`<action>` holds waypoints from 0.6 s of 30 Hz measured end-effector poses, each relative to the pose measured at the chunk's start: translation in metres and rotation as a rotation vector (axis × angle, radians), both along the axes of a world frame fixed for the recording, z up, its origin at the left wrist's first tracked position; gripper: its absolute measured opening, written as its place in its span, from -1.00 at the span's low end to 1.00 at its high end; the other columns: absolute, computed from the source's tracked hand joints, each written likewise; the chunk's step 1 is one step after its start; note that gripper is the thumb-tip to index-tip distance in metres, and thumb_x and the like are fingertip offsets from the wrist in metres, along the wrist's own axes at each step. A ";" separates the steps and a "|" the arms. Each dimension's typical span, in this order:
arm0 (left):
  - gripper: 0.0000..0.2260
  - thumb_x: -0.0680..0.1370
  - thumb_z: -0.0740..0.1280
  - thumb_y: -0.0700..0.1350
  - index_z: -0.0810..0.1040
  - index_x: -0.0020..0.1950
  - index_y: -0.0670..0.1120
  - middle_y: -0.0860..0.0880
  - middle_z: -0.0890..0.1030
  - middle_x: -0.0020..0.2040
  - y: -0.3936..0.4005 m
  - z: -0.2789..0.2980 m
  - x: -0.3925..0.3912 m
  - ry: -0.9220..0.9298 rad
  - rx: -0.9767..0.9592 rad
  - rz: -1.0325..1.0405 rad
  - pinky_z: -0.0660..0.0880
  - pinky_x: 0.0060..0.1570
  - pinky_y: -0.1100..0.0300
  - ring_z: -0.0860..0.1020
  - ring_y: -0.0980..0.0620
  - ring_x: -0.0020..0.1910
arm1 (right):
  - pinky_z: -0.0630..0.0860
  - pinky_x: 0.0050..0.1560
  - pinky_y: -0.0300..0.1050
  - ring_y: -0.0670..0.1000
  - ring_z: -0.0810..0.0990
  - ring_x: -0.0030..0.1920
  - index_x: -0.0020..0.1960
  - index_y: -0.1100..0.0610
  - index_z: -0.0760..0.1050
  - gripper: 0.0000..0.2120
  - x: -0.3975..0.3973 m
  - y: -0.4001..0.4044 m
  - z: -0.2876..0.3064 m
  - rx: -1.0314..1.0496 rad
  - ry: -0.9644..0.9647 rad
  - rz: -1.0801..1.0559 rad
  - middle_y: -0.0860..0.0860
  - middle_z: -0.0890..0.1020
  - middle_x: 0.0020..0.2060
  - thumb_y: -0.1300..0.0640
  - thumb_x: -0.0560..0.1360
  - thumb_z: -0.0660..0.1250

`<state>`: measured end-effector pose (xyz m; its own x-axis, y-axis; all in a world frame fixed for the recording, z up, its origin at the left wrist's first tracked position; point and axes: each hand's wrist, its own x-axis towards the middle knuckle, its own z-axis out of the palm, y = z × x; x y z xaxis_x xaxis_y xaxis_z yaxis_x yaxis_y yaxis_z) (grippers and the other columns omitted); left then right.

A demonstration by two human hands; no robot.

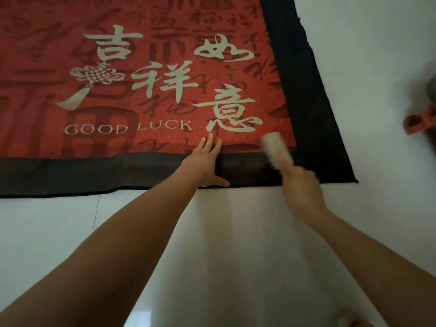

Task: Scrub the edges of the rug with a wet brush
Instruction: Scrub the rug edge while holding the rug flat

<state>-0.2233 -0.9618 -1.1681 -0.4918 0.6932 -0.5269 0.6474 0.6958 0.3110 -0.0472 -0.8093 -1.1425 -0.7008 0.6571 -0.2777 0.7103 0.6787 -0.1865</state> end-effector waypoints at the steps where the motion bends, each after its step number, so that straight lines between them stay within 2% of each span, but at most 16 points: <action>1: 0.09 0.41 0.47 0.23 -0.27 0.60 -0.03 -0.05 -0.34 0.58 0.001 0.000 0.000 0.004 -0.006 -0.001 0.06 0.52 -0.06 -0.27 -0.05 0.57 | 0.49 -0.06 0.10 0.29 0.56 -0.01 0.51 -0.03 0.27 -0.51 0.000 0.003 -0.002 0.007 0.042 -0.101 0.28 0.59 -0.01 0.26 0.62 0.08; 3: 0.09 0.42 0.45 0.25 -0.27 0.60 -0.04 -0.07 -0.33 0.58 0.002 -0.001 0.000 0.028 -0.018 -0.019 -0.01 0.53 -0.05 -0.27 -0.07 0.57 | 0.46 -0.07 0.07 0.27 0.55 0.00 0.54 -0.06 0.18 -0.47 -0.005 -0.033 -0.008 -0.054 0.076 -0.086 0.25 0.58 0.00 0.27 0.62 0.05; 6: 0.07 0.42 0.39 0.32 -0.27 0.60 -0.03 -0.05 -0.29 0.59 -0.001 -0.004 -0.002 0.110 -0.039 -0.038 -0.18 0.52 -0.15 -0.26 -0.09 0.57 | 0.51 -0.08 0.03 0.16 0.59 -0.08 0.55 -0.20 -0.01 -0.38 -0.007 -0.091 -0.017 -0.194 0.065 0.210 0.14 0.58 -0.06 0.24 0.61 0.06; 8: 0.08 0.40 0.37 0.37 -0.27 0.60 0.01 0.01 -0.28 0.59 -0.003 -0.005 -0.001 0.127 -0.056 -0.009 -0.25 0.46 -0.26 -0.27 -0.09 0.57 | 0.54 -0.09 0.05 0.17 0.60 -0.10 0.54 -0.22 0.02 -0.38 -0.008 -0.069 -0.019 -0.095 0.020 0.312 0.13 0.60 -0.10 0.24 0.60 0.08; 10: 0.09 0.39 0.38 0.37 -0.29 0.59 0.02 0.03 -0.30 0.59 -0.001 -0.004 0.004 0.087 -0.060 0.016 -0.24 0.45 -0.30 -0.28 -0.10 0.56 | 0.52 -0.09 0.07 0.24 0.60 -0.06 0.52 -0.12 0.20 -0.49 -0.010 -0.023 -0.017 -0.001 0.008 0.145 0.19 0.62 -0.06 0.21 0.62 0.08; 11: 0.09 0.39 0.39 0.37 -0.30 0.59 0.03 0.03 -0.32 0.58 0.001 -0.004 0.006 0.071 -0.059 0.030 -0.22 0.46 -0.30 -0.29 -0.11 0.56 | 0.51 -0.07 0.08 0.26 0.58 -0.03 0.51 -0.09 0.25 -0.52 -0.011 -0.014 -0.015 -0.011 0.076 0.016 0.23 0.62 -0.03 0.21 0.63 0.09; 13: 0.10 0.39 0.40 0.36 -0.30 0.59 0.02 0.02 -0.33 0.58 0.003 -0.003 0.005 0.054 -0.055 0.048 -0.20 0.47 -0.28 -0.29 -0.10 0.56 | 0.52 0.00 0.09 0.27 0.56 0.03 0.52 -0.08 0.24 -0.51 -0.020 -0.037 -0.017 -0.089 0.197 -0.099 0.24 0.60 0.04 0.24 0.63 0.10; 16: 0.14 0.37 0.41 0.36 -0.31 0.59 -0.01 0.00 -0.34 0.58 -0.001 -0.003 0.003 0.040 -0.025 0.072 -0.19 0.49 -0.24 -0.29 -0.07 0.56 | 0.51 -0.01 0.05 0.18 0.57 0.01 0.53 -0.20 0.11 -0.46 -0.029 -0.088 -0.025 -0.202 0.190 0.099 0.18 0.59 0.04 0.20 0.63 0.08; 18: 0.15 0.36 0.41 0.37 -0.31 0.59 -0.04 0.00 -0.33 0.58 -0.006 -0.004 0.002 0.049 -0.014 0.085 -0.20 0.50 -0.17 -0.29 -0.05 0.56 | 0.53 -0.01 0.06 0.19 0.58 -0.03 0.52 -0.27 0.07 -0.46 -0.027 -0.067 -0.025 -0.157 0.137 0.215 0.19 0.60 0.01 0.17 0.65 0.07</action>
<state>-0.2217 -0.9677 -1.1719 -0.5739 0.6411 -0.5096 0.6006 0.7525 0.2703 -0.0745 -0.8765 -1.1672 -0.8575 0.4458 -0.2570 0.5139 0.7664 -0.3853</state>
